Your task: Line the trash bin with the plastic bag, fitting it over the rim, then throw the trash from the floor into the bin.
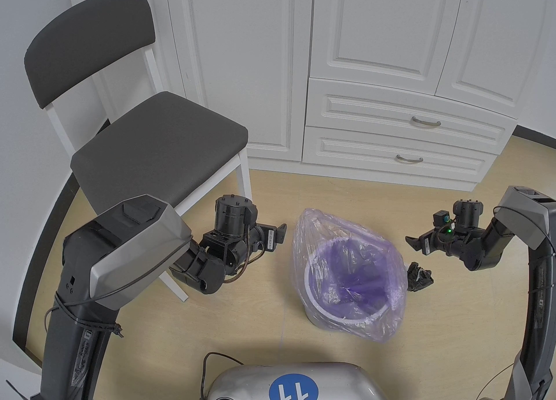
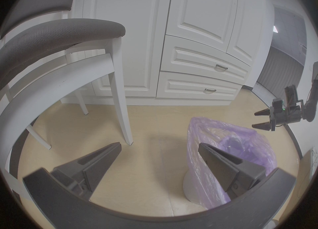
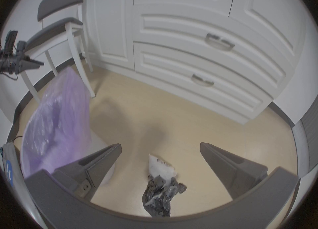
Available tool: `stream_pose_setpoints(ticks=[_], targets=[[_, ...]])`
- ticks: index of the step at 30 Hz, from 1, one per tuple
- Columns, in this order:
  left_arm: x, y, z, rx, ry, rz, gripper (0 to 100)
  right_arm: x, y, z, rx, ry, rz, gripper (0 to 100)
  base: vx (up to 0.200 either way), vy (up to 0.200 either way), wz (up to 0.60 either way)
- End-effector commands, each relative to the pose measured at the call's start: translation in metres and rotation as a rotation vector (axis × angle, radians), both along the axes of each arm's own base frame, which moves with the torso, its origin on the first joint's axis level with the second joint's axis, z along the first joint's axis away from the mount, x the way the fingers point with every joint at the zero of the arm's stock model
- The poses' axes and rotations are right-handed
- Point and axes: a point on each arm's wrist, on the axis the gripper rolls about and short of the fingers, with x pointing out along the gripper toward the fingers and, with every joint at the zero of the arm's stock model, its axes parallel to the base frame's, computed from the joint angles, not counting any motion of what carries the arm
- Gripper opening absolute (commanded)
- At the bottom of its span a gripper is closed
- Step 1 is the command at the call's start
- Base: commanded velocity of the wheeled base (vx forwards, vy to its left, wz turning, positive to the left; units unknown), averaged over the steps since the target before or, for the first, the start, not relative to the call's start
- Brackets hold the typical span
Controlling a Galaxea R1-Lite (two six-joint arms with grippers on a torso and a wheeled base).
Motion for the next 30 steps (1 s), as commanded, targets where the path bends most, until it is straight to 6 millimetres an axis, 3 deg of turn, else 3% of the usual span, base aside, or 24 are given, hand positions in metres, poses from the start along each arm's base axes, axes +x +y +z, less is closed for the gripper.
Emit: stream_pose_setpoints(ticks=[1,4,8,12,16,19,22,27,30], targets=[[-0.003,0.000,0.002,-0.011,0.009,0.003,100,-0.012,-0.007,0.045,0.008,-0.093,-0.019,100,0.000,0.000,0.00],[-0.005,0.000,0.002,-0.010,0.012,0.002,100,-0.021,-0.001,0.051,0.023,-0.135,0.036,100,0.000,0.000,0.00],[-0.007,0.000,0.004,-0.013,0.012,0.001,100,-0.035,0.022,0.062,0.039,-0.193,0.124,100,0.000,0.000,0.00],[-0.011,-0.003,0.005,-0.012,0.015,-0.008,100,-0.048,0.057,0.072,0.145,-0.179,0.199,100,0.000,0.000,0.00],[-0.013,-0.003,0.005,-0.015,0.011,-0.011,100,-0.054,0.061,0.070,0.183,-0.175,0.264,100,0.000,0.000,0.00],[-0.016,-0.002,0.005,-0.016,0.008,-0.013,100,-0.060,0.065,0.063,0.193,-0.124,0.291,100,0.000,0.000,0.00],[-0.018,-0.003,0.004,-0.018,0.006,-0.016,100,-0.059,0.085,0.060,0.188,0.010,0.292,100,0.000,0.000,0.00],[-0.020,-0.007,0.004,-0.034,0.010,-0.013,100,-0.050,0.108,0.057,0.125,0.233,0.173,100,0.000,0.000,0.00],[-0.021,-0.007,0.004,-0.038,0.011,-0.009,100,-0.046,0.112,0.049,0.106,0.272,0.143,100,0.000,0.000,0.00]])
